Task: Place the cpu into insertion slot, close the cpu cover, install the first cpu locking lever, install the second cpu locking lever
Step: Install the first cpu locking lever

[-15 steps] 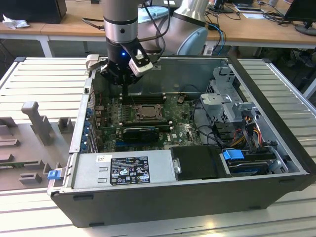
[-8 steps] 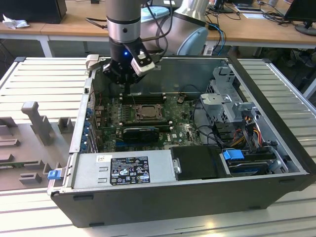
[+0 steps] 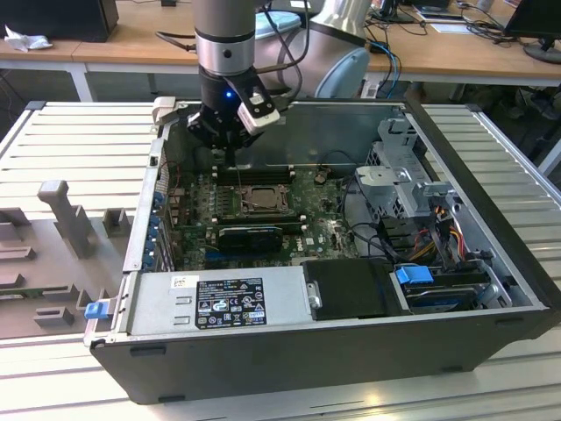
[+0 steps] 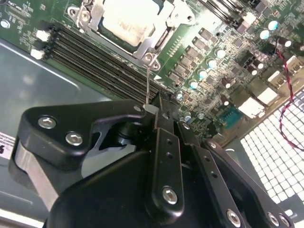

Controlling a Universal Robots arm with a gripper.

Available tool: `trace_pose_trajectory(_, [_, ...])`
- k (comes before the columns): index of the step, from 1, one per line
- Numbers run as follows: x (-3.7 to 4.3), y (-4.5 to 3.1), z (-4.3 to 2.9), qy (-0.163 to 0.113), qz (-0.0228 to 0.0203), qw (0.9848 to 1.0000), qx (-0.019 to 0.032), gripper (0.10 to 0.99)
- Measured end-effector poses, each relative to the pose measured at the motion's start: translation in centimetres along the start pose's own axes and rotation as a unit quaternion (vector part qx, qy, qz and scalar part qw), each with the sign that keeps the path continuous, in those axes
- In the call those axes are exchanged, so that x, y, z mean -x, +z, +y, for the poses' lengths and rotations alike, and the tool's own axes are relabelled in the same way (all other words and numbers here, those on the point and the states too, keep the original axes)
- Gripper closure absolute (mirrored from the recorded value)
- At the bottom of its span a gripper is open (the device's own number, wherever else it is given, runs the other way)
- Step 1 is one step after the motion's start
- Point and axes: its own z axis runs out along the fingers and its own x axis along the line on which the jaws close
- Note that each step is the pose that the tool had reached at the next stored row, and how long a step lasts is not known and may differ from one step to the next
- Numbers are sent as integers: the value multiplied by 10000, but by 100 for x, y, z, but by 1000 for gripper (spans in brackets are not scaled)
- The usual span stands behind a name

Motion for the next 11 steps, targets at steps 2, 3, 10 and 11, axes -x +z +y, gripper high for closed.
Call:
trace_pose_trajectory(2, [15, 1, -1, 0, 0, 10000, 0, 980])
trace_pose_trajectory(3, [20, 1, -1, 0, 0, 10000, 0, 980])
trace_pose_trajectory(10, [64, 1, -3, 1, 0, 10000, 0, 980])
trace_pose_trajectory(11, [76, 1, -4, 1, 0, 10000, 0, 980])
